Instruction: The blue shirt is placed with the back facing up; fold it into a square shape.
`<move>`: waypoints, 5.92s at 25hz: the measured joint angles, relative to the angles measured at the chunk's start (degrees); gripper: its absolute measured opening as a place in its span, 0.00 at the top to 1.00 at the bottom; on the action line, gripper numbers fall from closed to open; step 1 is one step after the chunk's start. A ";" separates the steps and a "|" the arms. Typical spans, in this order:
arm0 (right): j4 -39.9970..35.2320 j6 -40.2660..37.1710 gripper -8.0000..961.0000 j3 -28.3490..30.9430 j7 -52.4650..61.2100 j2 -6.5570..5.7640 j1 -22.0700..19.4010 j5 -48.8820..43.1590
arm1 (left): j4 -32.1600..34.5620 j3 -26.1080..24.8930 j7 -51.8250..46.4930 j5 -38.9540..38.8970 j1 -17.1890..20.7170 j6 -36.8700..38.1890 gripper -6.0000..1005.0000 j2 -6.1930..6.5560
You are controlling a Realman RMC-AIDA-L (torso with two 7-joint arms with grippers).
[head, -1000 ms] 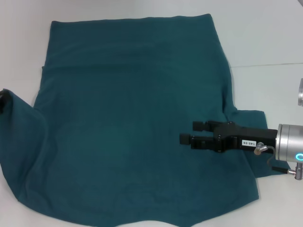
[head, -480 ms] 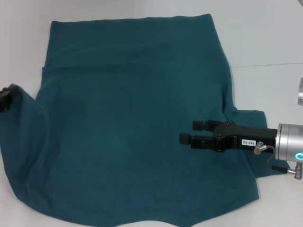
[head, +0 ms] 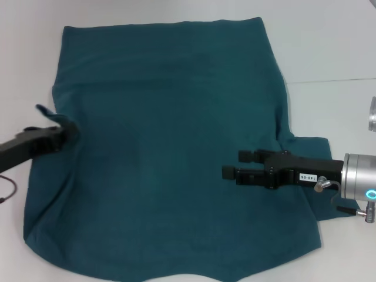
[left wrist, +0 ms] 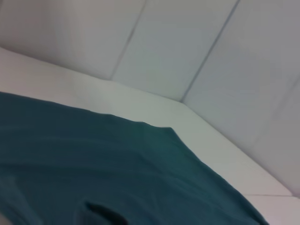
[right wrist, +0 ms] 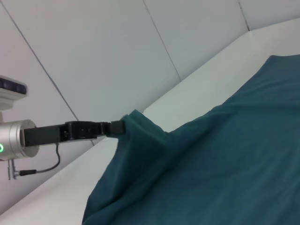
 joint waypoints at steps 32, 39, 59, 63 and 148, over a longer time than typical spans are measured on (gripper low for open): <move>0.06 -0.40 0.07 0.43 -0.05 -0.26 -0.30 0.57 | -3.43 6.13 8.06 -6.48 1.86 -2.30 0.17 -0.06; -0.43 -0.48 0.07 0.32 2.70 -0.87 0.05 0.60 | -3.35 5.66 8.43 -7.61 2.95 -2.21 0.10 -0.08; -0.50 -0.04 0.07 0.00 14.42 -4.60 -1.63 0.11 | -4.05 6.24 11.43 -9.23 2.35 6.25 0.10 -0.14; -0.56 0.59 0.07 0.70 18.04 -6.06 -3.22 0.09 | -5.22 6.71 13.97 -9.27 1.82 8.79 0.10 0.02; 1.75 21.52 0.99 10.54 27.85 -2.45 -7.33 3.59 | -7.99 13.11 25.39 -5.35 1.74 13.73 0.10 0.03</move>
